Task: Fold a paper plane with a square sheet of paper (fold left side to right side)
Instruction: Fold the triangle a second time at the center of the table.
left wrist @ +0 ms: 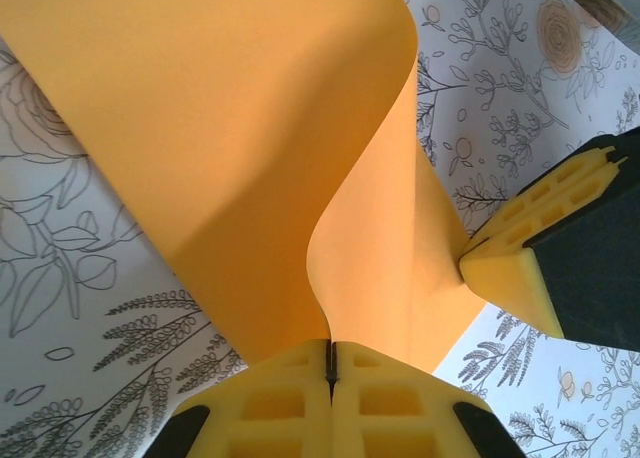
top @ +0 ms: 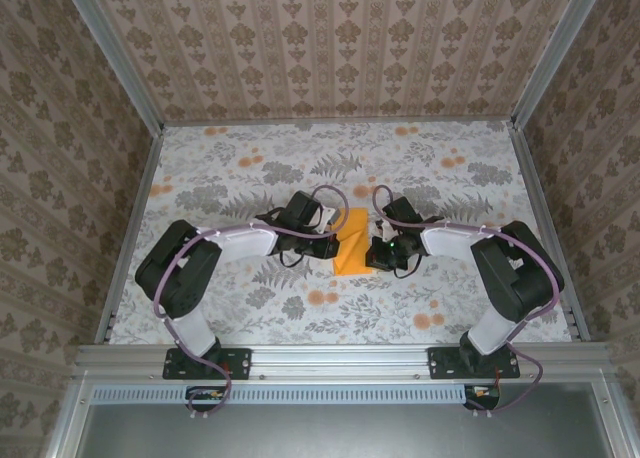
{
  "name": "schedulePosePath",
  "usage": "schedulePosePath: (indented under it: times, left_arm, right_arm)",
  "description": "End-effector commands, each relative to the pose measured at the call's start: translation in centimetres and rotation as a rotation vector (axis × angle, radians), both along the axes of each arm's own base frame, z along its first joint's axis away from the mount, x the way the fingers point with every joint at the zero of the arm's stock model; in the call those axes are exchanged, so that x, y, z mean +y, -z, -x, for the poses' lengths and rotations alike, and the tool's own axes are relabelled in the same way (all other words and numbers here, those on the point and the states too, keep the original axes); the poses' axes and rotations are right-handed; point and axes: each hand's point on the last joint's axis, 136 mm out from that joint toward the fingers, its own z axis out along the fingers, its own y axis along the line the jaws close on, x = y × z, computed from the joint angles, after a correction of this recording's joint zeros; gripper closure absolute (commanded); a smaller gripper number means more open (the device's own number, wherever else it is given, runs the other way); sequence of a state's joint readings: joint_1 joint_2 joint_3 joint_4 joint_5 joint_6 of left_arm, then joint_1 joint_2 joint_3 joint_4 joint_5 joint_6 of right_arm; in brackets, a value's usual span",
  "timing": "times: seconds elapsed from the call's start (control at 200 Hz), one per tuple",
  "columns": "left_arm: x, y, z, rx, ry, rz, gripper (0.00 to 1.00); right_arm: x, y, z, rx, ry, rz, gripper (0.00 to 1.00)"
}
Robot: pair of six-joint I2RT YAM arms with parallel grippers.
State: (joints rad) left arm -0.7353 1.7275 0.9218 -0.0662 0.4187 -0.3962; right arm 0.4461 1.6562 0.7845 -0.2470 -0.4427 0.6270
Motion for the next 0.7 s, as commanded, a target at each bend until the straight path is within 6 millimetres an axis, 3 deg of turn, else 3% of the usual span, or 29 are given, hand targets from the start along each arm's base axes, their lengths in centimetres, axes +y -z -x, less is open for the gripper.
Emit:
schedulePosePath:
  times: [0.0,0.695]
  left_arm:
    - [0.1,0.3,-0.9,-0.017,0.009,-0.016,1.00]
    - [-0.9,0.9,-2.0,-0.013,0.056,-0.021,1.00]
  right_arm:
    - [-1.3,1.7,1.3,0.057,-0.010,0.092,0.94]
    - [-1.2,1.6,1.5,0.064,-0.031,0.090,0.94]
